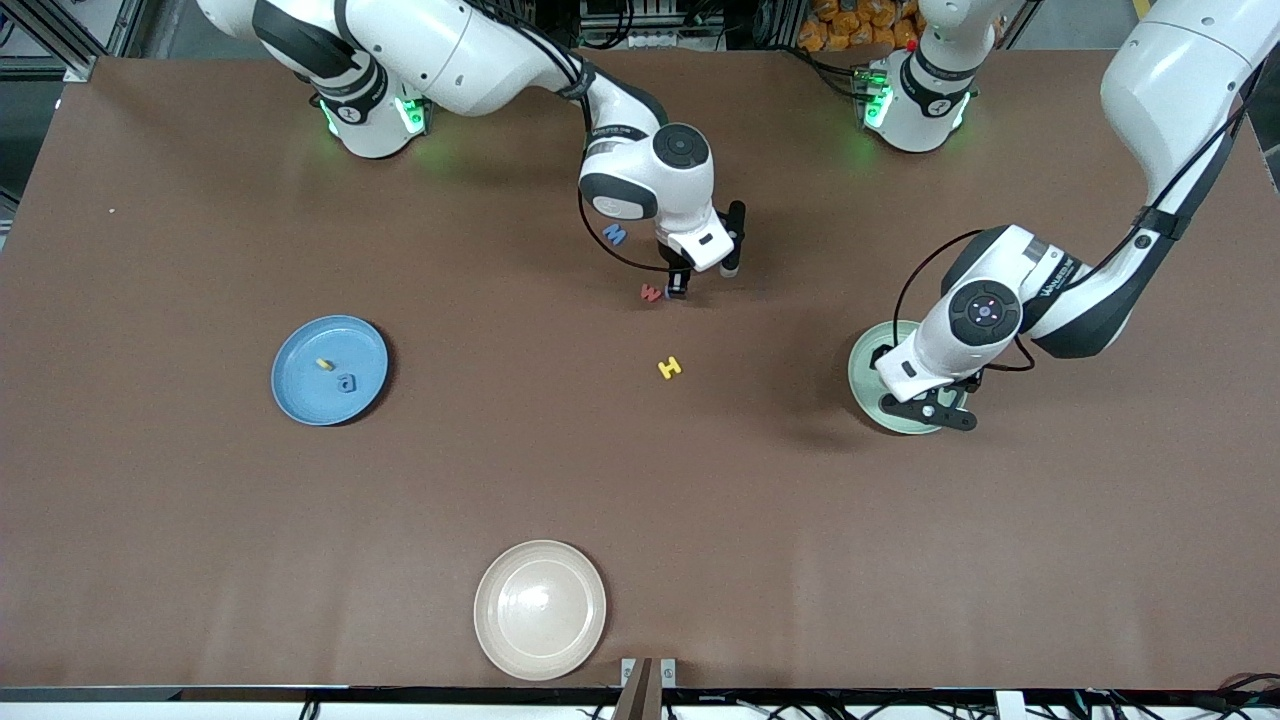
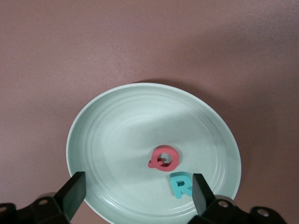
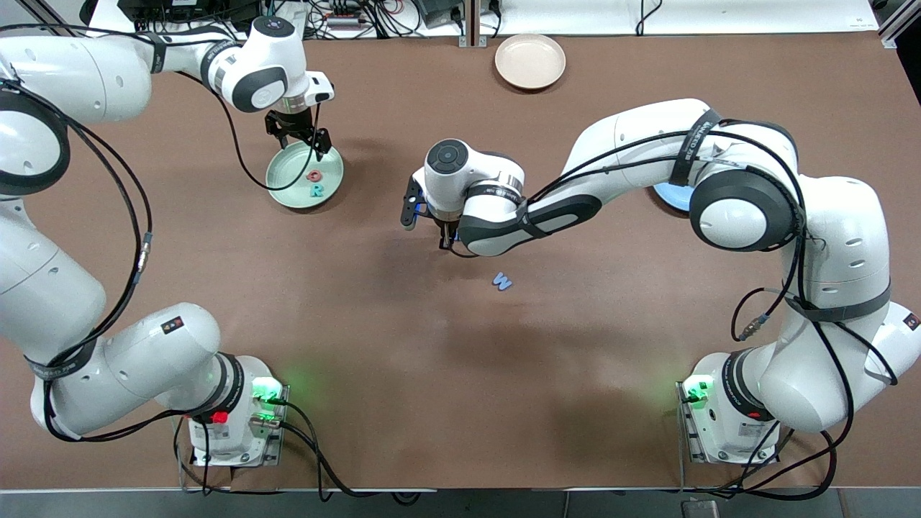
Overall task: Sort upper and lower case letters into plates
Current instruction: 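Carry the m with the right gripper over the blue plate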
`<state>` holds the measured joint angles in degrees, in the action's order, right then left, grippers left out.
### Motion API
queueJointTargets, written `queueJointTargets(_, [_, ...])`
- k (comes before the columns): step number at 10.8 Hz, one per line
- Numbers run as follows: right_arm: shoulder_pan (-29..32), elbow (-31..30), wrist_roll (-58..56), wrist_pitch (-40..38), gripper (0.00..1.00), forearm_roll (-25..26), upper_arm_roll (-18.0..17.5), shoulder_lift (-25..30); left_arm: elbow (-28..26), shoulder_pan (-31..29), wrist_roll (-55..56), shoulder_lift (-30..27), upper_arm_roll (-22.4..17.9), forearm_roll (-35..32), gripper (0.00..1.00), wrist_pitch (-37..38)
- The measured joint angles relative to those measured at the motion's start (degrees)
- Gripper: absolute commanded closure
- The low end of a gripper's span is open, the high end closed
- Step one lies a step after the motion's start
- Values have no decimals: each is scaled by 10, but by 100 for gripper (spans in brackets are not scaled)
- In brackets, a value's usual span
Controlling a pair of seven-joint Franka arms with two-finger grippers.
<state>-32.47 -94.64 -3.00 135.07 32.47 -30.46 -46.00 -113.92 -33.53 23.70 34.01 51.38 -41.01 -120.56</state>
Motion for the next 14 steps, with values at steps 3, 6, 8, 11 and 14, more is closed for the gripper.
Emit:
queueJointTargets(3, [0, 5, -4, 4, 50, 2, 5, -13, 2, -1, 0, -5, 0, -1, 0, 10])
queueJointTargets(6, [-1, 5, -7, 4, 100, 2, 7, -15, 5, 0, -2, -16, 1, -1, 0, 40])
queueJointTargets(8, [-1, 6, -6, 3, 100, 2, 5, -15, 9, 0, -8, -22, 1, -1, 0, 46])
queueJointTargets(11, [2, 15, 17, 3, 100, -9, 11, -14, 17, 0, -29, -22, 1, -1, 0, 47])
queueJointTargets(14, [36, 35, 17, -52, 100, -86, 8, 24, 35, 8, -31, -13, 1, -1, 0, 45])
